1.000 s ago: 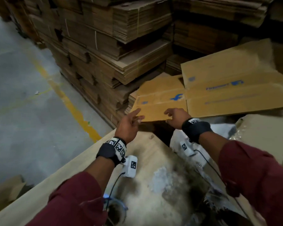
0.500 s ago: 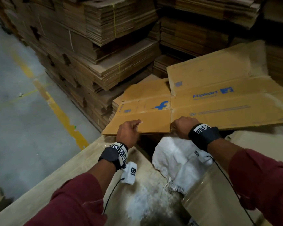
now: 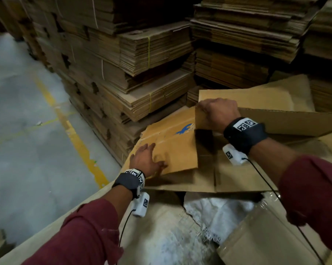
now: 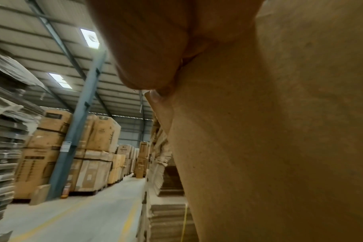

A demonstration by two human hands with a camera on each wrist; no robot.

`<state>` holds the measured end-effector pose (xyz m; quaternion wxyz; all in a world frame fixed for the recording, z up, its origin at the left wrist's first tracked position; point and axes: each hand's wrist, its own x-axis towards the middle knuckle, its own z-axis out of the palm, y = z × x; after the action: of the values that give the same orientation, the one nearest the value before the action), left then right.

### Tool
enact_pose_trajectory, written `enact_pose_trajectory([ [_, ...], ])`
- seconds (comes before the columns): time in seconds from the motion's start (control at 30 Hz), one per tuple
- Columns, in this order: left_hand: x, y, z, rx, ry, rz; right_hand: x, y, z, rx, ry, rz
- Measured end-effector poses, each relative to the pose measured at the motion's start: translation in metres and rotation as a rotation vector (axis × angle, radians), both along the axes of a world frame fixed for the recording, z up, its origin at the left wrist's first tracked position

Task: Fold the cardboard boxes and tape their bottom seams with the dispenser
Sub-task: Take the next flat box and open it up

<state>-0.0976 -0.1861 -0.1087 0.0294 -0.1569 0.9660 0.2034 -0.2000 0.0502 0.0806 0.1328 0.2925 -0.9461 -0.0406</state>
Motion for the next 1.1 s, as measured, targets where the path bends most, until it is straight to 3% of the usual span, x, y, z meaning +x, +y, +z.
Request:
enact_pose_trajectory([
  [0.07,0.026,0.001,0.004,0.072,-0.044,-0.029,0.011,-0.019,0.017,-0.015,0.028,0.029],
  [0.17,0.073,-0.005,0.005,-0.055,-0.052,-0.064,0.039,-0.049,0.044,-0.077,0.060,0.080],
  [0.27,0.117,-0.048,0.022,-0.118,0.246,0.091,0.077,-0.084,0.079,-0.206,0.066,0.143],
  [0.37,0.174,-0.104,0.070,-0.134,0.516,0.290,0.123,-0.124,0.112,-0.296,0.096,0.200],
  [0.47,0.242,-0.167,0.125,-0.128,0.661,0.514,0.179,-0.168,0.141,-0.405,0.135,0.272],
  [0.6,0.363,-0.251,0.177,0.050,0.637,0.704,0.268,-0.244,0.185,-0.629,0.131,0.366],
  [0.7,0.465,-0.285,0.170,0.245,0.511,0.683,0.343,-0.308,0.209,-0.716,0.098,0.478],
  [0.83,0.574,-0.288,0.156,0.577,0.566,0.695,0.442,-0.383,0.199,-0.745,0.025,0.704],
  [0.97,0.625,-0.264,0.157,1.084,0.676,0.744,0.513,-0.441,0.175,-0.763,-0.063,0.784],
  [1.03,0.634,-0.239,0.150,1.205,0.764,0.739,0.537,-0.465,0.159,-0.726,-0.089,0.795],
  [1.1,0.632,-0.219,0.140,1.191,0.777,0.776,0.561,-0.488,0.142,-0.691,-0.120,0.849],
])
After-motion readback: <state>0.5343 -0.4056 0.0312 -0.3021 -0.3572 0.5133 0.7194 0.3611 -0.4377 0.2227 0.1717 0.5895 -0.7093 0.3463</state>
